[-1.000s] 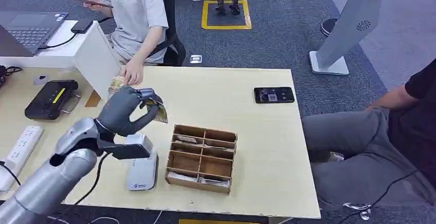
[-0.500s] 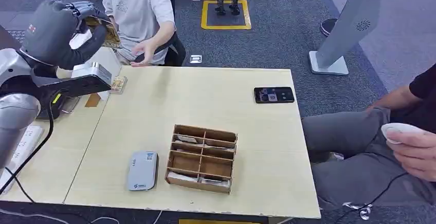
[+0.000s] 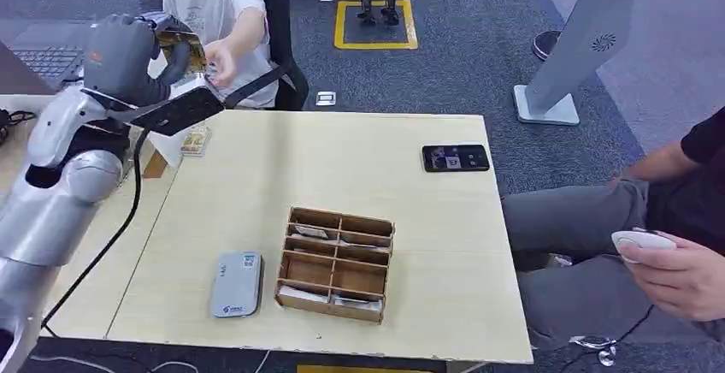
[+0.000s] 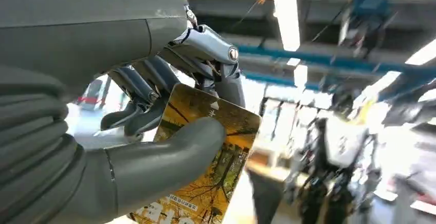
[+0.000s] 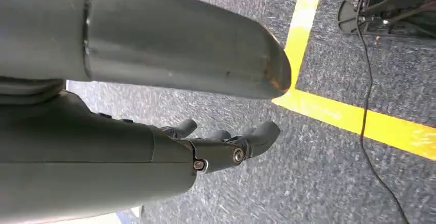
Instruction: Pass the card to the sensor for recognition and then transmit it.
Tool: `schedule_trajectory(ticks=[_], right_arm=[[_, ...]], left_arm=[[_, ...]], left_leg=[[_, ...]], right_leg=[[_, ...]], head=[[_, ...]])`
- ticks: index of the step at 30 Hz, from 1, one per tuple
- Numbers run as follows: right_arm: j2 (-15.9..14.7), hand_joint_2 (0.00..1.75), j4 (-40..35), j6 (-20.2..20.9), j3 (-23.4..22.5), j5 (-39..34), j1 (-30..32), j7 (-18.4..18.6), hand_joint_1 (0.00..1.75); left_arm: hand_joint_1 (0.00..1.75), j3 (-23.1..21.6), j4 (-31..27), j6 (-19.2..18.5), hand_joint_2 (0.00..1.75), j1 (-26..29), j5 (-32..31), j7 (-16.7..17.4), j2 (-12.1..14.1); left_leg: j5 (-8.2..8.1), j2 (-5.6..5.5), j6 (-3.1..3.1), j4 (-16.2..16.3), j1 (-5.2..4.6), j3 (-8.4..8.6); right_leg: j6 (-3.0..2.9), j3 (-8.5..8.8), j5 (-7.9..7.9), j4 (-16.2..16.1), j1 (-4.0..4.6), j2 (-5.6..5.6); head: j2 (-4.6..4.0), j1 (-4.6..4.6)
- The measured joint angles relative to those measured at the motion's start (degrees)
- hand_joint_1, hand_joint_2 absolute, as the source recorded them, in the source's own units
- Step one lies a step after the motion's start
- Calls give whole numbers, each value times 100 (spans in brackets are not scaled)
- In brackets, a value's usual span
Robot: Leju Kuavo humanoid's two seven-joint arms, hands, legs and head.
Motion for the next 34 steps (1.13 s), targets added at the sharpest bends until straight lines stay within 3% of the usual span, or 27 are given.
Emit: schedule_trajectory(ticks=[7, 16, 17, 18, 19, 34], right_arm=[[-2, 0, -2, 0, 107, 118, 3, 208, 0], [-4, 0, -28, -33, 175, 258, 1, 206, 0], [-7, 0, -33, -35, 188, 286, -2, 208, 0], [-7, 0, -42, -48, 199, 291, -6, 210, 0], [-7, 0, -48, -59, 210, 293, -9, 232, 0], [-22, 0, -92, -103, 271, 306, -27, 300, 0]], left_arm=[[175, 0, 589, 90, 175, 243, 22, -11, -220], [175, 0, 799, 131, 175, 307, -138, 11, -307], [143, 0, 825, 140, 175, 311, -159, 11, -318], [143, 0, 838, 144, 175, 318, -173, 9, -322], [0, 0, 851, 153, 175, 328, -177, 9, -325], [0, 221, 878, 660, 175, 665, -197, -302, -207]], left_leg=[[-1, -3, 0, 0, 1, -3], [0, -3, 0, 0, 1, -3], [0, -4, 0, 0, 1, -3], [0, -4, 0, 0, 1, -3], [0, -4, 0, 0, 1, -3], [0, -5, 0, -1, 3, -5]], right_leg=[[0, -2, -2, 0, 1, -1], [1, -2, -1, 0, 0, -1], [1, -2, -1, 0, 0, -2], [0, -2, -1, 0, 1, -2], [0, -2, -1, 0, 0, -2], [0, -1, -2, 0, 1, -5]], head=[[0, 4], [0, 4], [0, 4], [0, 4], [0, 4], [0, 2]])
